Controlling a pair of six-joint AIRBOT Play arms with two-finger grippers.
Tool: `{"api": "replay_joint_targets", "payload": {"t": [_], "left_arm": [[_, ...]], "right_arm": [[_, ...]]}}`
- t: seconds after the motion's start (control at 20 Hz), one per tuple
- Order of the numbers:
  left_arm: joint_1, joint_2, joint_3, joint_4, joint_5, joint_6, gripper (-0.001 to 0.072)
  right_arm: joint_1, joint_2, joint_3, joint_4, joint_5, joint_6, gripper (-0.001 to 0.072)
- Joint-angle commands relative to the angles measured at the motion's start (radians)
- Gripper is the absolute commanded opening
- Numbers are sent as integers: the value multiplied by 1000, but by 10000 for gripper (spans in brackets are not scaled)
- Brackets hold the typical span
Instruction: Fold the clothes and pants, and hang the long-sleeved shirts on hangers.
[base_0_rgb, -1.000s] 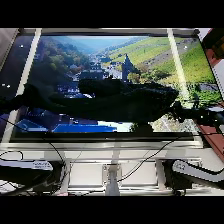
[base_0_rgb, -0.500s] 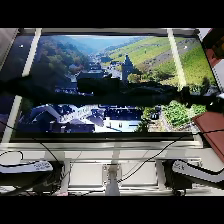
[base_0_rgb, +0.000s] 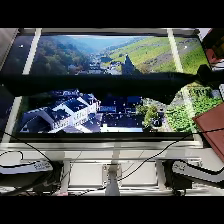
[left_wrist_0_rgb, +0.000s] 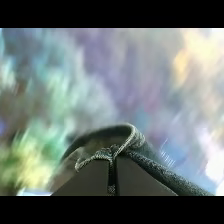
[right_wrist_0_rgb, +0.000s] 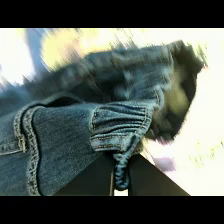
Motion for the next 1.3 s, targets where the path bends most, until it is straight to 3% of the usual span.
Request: {"api": "replay_joint_targets", "payload": {"t": [0.0,0.3,0.55,0.85,0.9,0.95,1.0,1.05,1.25], "left_arm": [[0,-8,14,227,-254,-16,18],[5,-18,-76,458,-377,-17,18],[5,-19,-257,572,-451,21,18],[5,-19,-307,600,-428,20,21],[5,-19,-307,600,-422,20,25],[5,-19,-307,597,-417,21,120],[5,-19,-307,595,-412,20,514],[3,-19,-307,592,-398,16,683],[-16,-15,-297,592,-353,16,690]], "right_arm": [[2,2,-6,-100,280,-61,38],[3,58,-330,-266,325,-99,37],[3,62,-614,-291,286,-124,38],[3,62,-655,-289,227,-123,40],[3,62,-655,-289,227,-122,106],[3,62,-655,-289,230,-121,331],[3,62,-655,-289,237,-121,601],[3,62,-655,-290,238,-121,633],[3,62,-614,-289,250,-103,630]]}}
